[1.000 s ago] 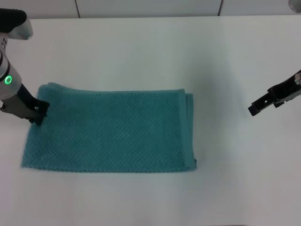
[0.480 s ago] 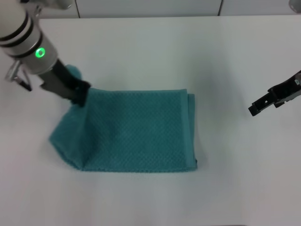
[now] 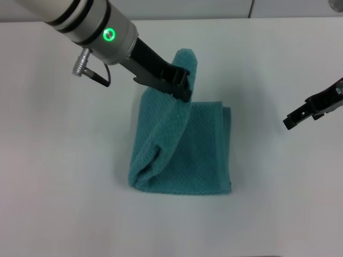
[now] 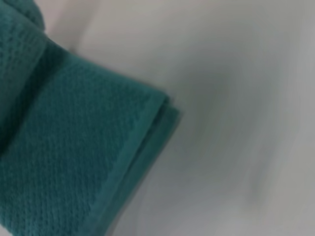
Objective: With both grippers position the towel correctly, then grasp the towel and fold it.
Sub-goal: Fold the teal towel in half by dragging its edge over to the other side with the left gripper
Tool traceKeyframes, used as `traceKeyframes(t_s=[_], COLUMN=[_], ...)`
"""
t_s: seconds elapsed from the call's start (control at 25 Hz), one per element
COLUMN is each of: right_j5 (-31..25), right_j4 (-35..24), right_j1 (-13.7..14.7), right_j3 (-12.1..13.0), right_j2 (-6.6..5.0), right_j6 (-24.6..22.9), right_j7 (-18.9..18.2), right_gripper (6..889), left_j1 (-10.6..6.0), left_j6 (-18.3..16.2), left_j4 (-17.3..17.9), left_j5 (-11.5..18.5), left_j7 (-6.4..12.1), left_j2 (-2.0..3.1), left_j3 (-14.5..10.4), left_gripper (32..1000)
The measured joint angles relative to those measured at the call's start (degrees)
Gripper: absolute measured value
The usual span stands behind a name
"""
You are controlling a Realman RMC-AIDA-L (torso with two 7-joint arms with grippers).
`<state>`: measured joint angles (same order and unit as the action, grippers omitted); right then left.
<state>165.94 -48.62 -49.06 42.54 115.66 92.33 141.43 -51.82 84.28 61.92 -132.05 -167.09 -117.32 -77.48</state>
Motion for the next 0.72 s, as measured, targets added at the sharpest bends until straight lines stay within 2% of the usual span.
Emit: traceKeyframes(t_s=[0.12, 0.28, 0.4, 0.48, 0.6, 0.72], right_j5=[0.0, -0.05, -0.03, -0.02, -0.01, 0.0], right_j4=[0.01, 0.02, 0.02, 0.02, 0.02, 0.01], right_j1=[-0.06, -0.07, -0.07, -0.07, -0.07, -0.08], right_j3=[-0.01, 0.0, 0.0, 0.0, 0.0, 0.0], right_j2=[-0.4, -0.44, -0.44, -0.44, -0.44, -0.44], right_j6=[-0.1, -0.14, -0.14, -0.14, -0.14, -0.14], right_j7=[0.11, 0.19, 0.21, 0.22, 0.23, 0.24], right_gripper=[852, 853, 853, 853, 852, 852], left_j1=[-0.29, -1.41, -1.58, -1.58, -1.57, -1.54], left_j6=[-3.71, -7.95, -10.95, -11.28, -11.98, -11.86], left_j4=[-4.13, -10.56, -13.69, -14.13, -15.43, -17.05], left_j5=[3.07, 4.16, 5.67, 6.39, 9.32, 13.47], left_j7=[1.01, 1.81, 2.46, 2.7, 3.97, 6.44], left_j2=[-0.06, -0.09, -0.23, -0.23, -0.13, 0.07], left_j3=[-0.11, -1.2, -1.65, -1.66, -1.59, -1.29], left_gripper=[66, 68, 89, 104, 125, 147])
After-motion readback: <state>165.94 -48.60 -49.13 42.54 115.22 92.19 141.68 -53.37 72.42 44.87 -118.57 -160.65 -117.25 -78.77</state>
